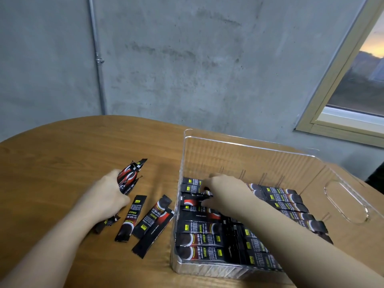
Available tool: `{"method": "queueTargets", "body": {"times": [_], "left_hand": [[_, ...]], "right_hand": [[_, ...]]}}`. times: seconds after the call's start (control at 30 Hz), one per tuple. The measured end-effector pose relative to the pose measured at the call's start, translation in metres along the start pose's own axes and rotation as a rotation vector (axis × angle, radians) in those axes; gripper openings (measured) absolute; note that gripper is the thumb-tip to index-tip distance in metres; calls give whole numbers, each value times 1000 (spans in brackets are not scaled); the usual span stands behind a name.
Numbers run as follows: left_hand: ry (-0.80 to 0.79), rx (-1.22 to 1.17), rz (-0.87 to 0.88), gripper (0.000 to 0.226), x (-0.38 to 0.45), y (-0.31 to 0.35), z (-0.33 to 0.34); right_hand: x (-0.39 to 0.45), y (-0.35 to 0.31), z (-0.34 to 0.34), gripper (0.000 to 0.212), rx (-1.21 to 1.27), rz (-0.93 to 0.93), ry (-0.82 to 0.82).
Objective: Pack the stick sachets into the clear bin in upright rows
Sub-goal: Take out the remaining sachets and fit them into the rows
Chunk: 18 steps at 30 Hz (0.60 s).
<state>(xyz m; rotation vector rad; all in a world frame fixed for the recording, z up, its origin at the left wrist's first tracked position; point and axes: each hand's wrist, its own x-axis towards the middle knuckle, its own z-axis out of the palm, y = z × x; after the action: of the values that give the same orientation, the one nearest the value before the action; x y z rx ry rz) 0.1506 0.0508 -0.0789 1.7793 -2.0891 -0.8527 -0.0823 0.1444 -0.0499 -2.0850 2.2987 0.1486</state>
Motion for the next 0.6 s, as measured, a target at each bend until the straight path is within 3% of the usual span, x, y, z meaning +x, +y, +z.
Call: {"method": "queueTargets", "body": {"times": [0.23,0.4,0.5,0.6], "left_hand": [[20,19,8,62,0,-2,1],[28,5,13,59,3,-4,1],[17,2,6,60,3,-4,2],[25,1,9,57,5,-5,2]], "right_hand": [[13,-4,7,27,-100,-65,14],[12,-5,2,33,-72,-39,50],[7,-5,-4,26,87,-15,92],[2,-10,-12,19,349,-41,-19]]}}
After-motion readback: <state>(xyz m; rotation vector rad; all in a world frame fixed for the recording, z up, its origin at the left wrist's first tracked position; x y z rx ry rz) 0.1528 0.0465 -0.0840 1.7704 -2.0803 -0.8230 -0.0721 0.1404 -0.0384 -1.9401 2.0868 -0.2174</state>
